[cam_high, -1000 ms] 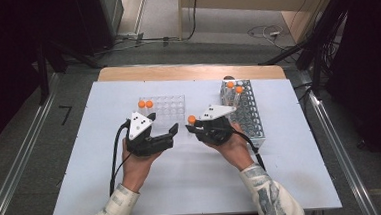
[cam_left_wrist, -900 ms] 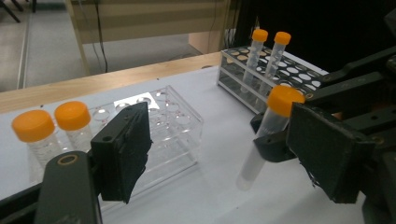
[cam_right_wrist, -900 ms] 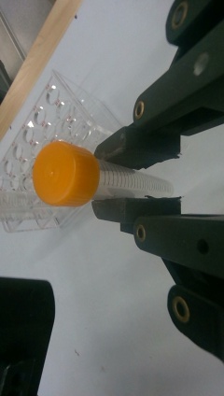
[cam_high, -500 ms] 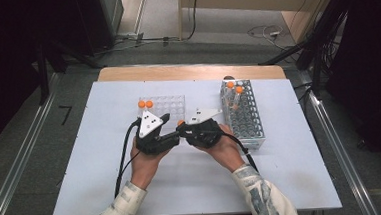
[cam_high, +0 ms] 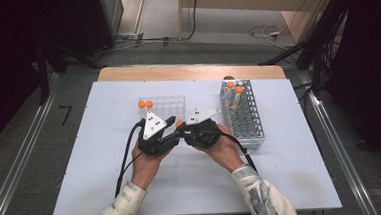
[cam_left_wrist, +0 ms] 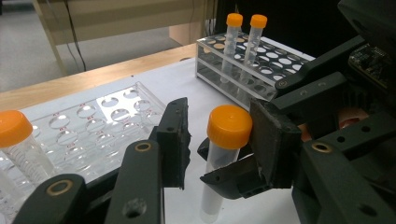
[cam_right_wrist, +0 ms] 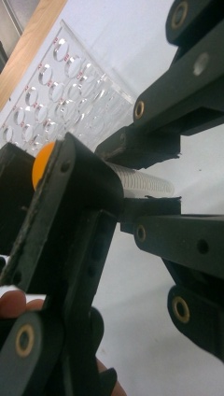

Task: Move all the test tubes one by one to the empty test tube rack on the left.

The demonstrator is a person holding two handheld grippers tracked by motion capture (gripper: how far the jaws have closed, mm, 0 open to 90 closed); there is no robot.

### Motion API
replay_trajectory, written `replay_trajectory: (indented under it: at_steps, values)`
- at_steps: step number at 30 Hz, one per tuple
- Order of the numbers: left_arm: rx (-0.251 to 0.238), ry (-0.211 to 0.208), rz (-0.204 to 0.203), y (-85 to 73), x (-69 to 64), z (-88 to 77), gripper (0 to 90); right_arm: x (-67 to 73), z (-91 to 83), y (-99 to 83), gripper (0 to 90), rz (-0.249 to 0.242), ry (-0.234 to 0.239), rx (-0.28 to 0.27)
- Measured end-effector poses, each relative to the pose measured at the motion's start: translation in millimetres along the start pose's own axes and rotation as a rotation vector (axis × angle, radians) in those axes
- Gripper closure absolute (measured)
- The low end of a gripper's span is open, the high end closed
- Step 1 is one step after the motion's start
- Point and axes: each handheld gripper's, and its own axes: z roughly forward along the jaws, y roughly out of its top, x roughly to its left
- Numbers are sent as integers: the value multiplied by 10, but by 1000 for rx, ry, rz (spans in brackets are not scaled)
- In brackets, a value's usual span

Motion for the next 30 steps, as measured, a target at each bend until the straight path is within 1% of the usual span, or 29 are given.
replay_trajectory:
  at_steps: [1,3,6,14,15,17,19,22,24,28,30]
  values:
    - [-2,0,0,0,-1,2,603,3,0,2,720,0,0,0]
    - [-1,-15,-1,-2,2,6,643,10,0,6,720,0,2,0]
    - [5,-17,2,-4,-6,7,684,11,2,5,719,1,5,3]
    - [-4,-12,4,3,-7,1,700,7,-5,3,712,2,14,-2]
    - [-2,-9,5,6,-8,0,701,6,-8,3,685,1,13,-4]
    - [-1,-8,4,14,-2,-1,702,5,-10,5,555,2,15,-6]
    - [-6,-3,1,23,10,-6,702,13,-8,3,461,2,-7,-6]
    - [-11,0,-5,33,27,-12,702,3,-17,-4,399,22,-25,-11]
    - [-15,4,-10,41,34,-15,702,-10,-29,-10,373,36,-26,-16]
    - [-22,11,-14,59,49,-19,702,-29,-43,-17,278,66,-34,-30]
    - [-25,11,-14,67,56,-23,702,-33,-49,-24,259,75,-50,-35]
